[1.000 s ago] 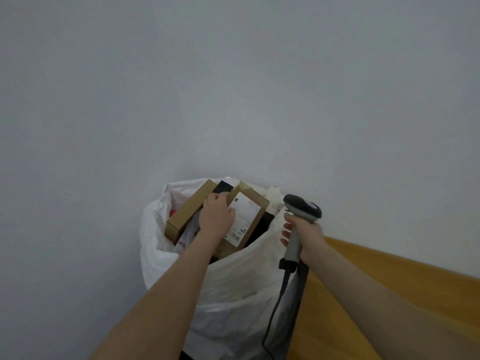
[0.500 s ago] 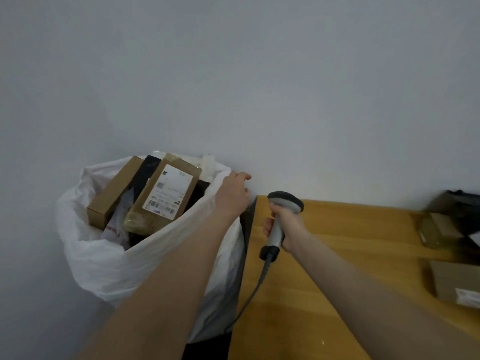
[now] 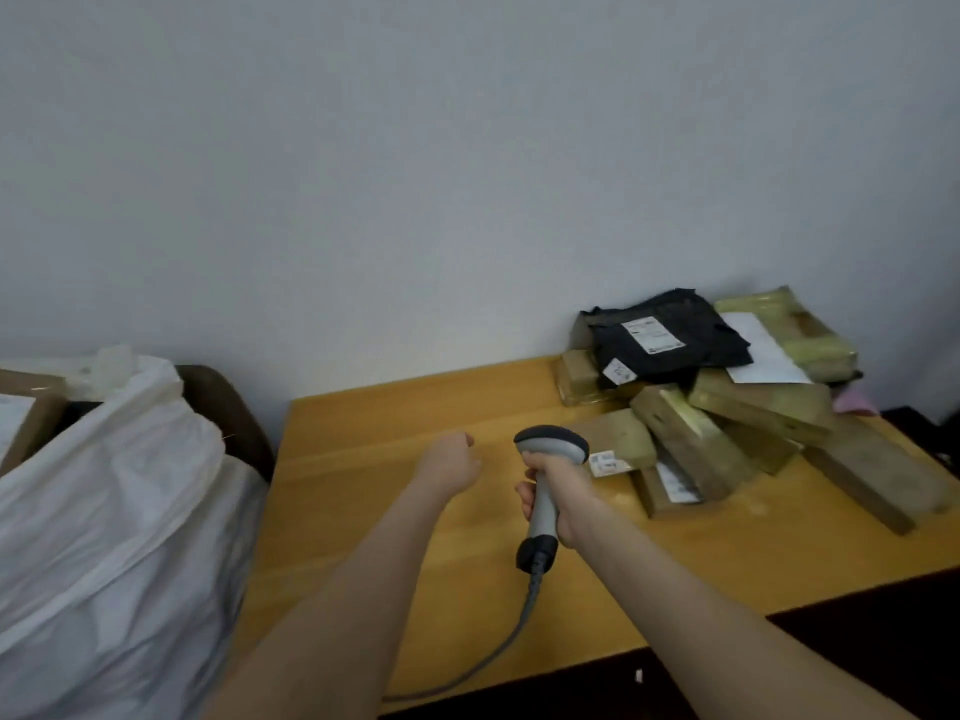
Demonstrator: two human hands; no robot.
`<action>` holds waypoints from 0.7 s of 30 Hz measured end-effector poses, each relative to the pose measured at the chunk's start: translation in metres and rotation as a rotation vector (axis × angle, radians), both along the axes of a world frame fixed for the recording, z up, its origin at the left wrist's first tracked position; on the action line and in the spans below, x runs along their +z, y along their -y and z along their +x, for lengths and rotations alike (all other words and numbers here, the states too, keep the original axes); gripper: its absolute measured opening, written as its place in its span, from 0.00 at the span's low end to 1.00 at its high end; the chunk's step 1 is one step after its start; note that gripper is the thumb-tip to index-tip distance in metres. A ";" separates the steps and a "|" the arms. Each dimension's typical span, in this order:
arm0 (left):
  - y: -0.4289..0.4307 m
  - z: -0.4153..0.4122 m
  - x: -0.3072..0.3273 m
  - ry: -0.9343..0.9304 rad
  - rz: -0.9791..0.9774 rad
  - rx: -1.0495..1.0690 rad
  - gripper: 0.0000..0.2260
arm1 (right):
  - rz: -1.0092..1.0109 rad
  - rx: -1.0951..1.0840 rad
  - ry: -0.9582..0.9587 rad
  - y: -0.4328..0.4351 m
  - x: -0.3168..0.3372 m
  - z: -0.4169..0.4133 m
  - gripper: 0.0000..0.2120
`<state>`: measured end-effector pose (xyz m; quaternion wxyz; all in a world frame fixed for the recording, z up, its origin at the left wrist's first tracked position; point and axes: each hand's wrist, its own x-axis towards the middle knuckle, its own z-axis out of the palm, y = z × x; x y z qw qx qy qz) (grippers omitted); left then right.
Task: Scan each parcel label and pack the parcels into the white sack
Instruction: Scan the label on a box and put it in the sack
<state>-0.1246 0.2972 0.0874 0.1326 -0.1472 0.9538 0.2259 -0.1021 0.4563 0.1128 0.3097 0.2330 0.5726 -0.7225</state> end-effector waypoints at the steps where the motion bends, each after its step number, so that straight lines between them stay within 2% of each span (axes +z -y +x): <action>1: -0.028 -0.004 -0.002 0.009 0.003 -0.016 0.21 | 0.006 -0.022 0.009 -0.028 -0.002 -0.002 0.09; 7: -0.164 -0.026 -0.004 -0.002 0.017 -0.081 0.20 | 0.109 -0.088 0.031 -0.168 -0.010 -0.015 0.10; 14: -0.238 -0.055 -0.018 0.028 0.069 -0.126 0.21 | 0.159 -0.168 0.031 -0.253 -0.008 -0.044 0.10; 17: -0.256 -0.075 -0.029 0.055 0.169 -0.074 0.21 | 0.172 -0.212 0.027 -0.271 -0.012 -0.063 0.11; 19: -0.265 -0.089 -0.041 0.076 0.260 -0.009 0.10 | 0.183 -0.255 0.005 -0.279 -0.015 -0.077 0.11; 20: -0.269 -0.093 -0.046 0.079 0.327 0.047 0.09 | 0.186 -0.275 -0.001 -0.282 -0.016 -0.083 0.10; 21: -0.273 -0.100 -0.051 0.092 0.409 0.102 0.13 | 0.183 -0.289 -0.004 -0.284 -0.017 -0.090 0.10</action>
